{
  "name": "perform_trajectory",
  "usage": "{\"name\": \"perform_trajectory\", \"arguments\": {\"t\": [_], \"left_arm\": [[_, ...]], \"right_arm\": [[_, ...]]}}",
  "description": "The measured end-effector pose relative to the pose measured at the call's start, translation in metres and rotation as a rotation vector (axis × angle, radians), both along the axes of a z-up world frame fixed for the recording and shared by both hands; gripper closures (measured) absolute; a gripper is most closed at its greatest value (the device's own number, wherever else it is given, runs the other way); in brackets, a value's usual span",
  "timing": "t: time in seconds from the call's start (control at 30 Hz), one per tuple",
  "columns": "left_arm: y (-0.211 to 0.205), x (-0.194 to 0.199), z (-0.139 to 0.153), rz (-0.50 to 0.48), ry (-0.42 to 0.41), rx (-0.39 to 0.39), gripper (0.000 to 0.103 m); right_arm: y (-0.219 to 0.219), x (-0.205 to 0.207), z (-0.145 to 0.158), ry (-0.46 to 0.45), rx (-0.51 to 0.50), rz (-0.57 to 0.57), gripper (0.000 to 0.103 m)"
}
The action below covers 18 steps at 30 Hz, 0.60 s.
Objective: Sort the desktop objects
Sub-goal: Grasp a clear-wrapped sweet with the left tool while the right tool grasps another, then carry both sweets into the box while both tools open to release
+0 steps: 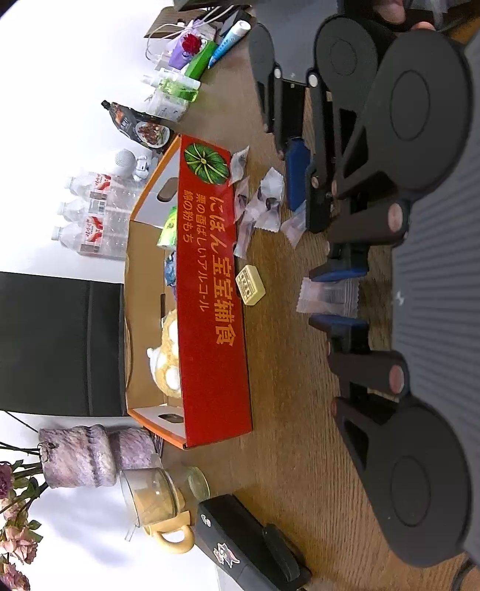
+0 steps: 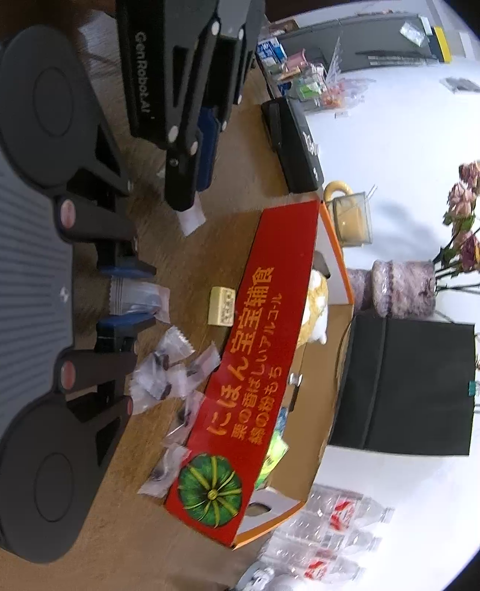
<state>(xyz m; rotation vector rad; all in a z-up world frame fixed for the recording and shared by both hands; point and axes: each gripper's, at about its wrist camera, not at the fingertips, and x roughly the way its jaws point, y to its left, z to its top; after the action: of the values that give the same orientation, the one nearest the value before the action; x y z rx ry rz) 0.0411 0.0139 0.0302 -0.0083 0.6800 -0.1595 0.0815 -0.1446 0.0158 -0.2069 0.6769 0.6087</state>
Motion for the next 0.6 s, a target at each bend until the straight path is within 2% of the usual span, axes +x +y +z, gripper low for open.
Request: {"name": "perform_trajectory", "arguments": {"t": [0.13, 0.3, 0.43, 0.53, 0.6], "left_arm": [[0.0, -0.01, 0.01, -0.008, -0.024, -0.004, 0.084], [0.006, -0.022, 0.033, -0.008, -0.076, -0.073, 0.084], [0.01, -0.016, 0.074, -0.053, -0.148, -0.111, 0.084], [0.012, 0.006, 0.111, -0.07, -0.203, -0.104, 0.084], [0.014, 0.033, 0.129, -0.067, -0.202, -0.099, 0.084]], "right_arm": [[-0.011, -0.02, 0.014, -0.032, 0.01, -0.034, 0.084], [-0.038, -0.041, 0.044, -0.095, 0.064, -0.113, 0.084], [-0.053, -0.044, 0.083, -0.189, 0.094, -0.16, 0.084], [-0.06, -0.03, 0.117, -0.258, 0.109, -0.176, 0.084], [-0.064, -0.011, 0.137, -0.276, 0.122, -0.187, 0.084]]}}
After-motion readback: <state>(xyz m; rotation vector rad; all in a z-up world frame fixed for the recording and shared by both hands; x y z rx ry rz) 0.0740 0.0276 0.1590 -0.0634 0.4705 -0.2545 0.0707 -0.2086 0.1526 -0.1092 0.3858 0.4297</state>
